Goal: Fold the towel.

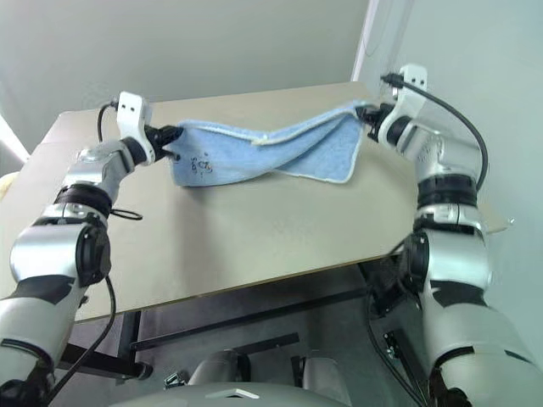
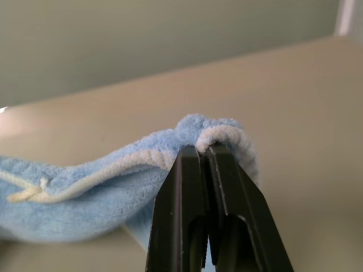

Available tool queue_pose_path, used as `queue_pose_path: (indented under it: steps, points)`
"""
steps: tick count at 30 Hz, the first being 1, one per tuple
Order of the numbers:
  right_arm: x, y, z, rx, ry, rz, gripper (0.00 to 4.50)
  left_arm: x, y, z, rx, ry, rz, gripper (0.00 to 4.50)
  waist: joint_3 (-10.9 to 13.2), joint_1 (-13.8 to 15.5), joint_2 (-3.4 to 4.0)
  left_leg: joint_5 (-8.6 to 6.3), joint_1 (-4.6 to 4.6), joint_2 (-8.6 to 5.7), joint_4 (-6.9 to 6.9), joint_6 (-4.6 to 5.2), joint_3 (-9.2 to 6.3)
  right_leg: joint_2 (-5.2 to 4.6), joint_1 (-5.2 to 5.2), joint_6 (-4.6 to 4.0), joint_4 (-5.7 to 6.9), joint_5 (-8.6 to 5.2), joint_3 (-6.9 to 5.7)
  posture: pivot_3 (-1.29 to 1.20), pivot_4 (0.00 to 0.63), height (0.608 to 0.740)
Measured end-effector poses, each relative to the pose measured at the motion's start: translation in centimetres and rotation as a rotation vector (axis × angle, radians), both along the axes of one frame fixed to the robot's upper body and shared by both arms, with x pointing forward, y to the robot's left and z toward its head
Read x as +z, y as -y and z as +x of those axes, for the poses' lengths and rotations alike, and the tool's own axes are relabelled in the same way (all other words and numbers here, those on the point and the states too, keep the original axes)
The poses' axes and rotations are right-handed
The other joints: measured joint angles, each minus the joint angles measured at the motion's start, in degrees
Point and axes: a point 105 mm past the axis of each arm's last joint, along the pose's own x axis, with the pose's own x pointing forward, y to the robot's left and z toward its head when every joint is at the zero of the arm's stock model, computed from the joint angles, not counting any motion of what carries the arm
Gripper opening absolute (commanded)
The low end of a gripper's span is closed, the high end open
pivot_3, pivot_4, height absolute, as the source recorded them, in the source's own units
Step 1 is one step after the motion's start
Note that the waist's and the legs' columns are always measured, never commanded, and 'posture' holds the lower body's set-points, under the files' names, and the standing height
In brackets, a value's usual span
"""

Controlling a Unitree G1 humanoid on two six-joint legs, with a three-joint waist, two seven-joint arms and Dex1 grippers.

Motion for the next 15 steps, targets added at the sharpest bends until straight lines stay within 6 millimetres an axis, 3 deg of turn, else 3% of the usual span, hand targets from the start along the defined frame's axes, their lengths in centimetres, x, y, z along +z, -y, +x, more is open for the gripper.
queue_pose_path:
  steps: [3,6,11,15]
  points:
    - [1.8,0.6,0.4,-0.035,0.056,-0.017,0.02,3.0,-0.2,0.5,0.053,0.083,0.003,0.00,0.00,0.02,0.00,-0.10,-0.03,0.00,-0.06,0.04,0.00,0.01,-0.04,0.05,0.01,-0.03,0.00,0.00,0.000,0.740]
    - [1.8,1.4,0.3,-0.048,0.062,-0.031,0.02,4.3,-0.7,0.4,0.057,0.124,0.043,0.00,0.00,0.00,0.00,-0.17,-0.03,0.00,-0.05,0.05,0.02,0.01,-0.02,0.10,0.00,-0.06,0.01,0.00,0.000,0.740]
    - [-0.6,2.1,-0.3,0.008,-0.024,-0.046,0.02,3.3,-1.2,-0.5,-0.051,0.081,0.120,0.00,0.01,-0.16,0.01,-0.17,-0.03,-0.01,0.04,0.05,0.04,0.01,0.01,0.09,0.03,-0.06,0.01,0.00,0.000,0.740]
    - [-5.2,2.5,-1.7,0.069,-0.180,-0.041,0.02,-0.9,-2.1,-2.3,-0.196,-0.036,0.212,0.00,0.00,-0.80,0.02,-0.17,0.00,0.01,0.11,0.05,0.04,0.00,0.04,0.07,0.10,-0.05,0.02,0.00,0.000,0.740]
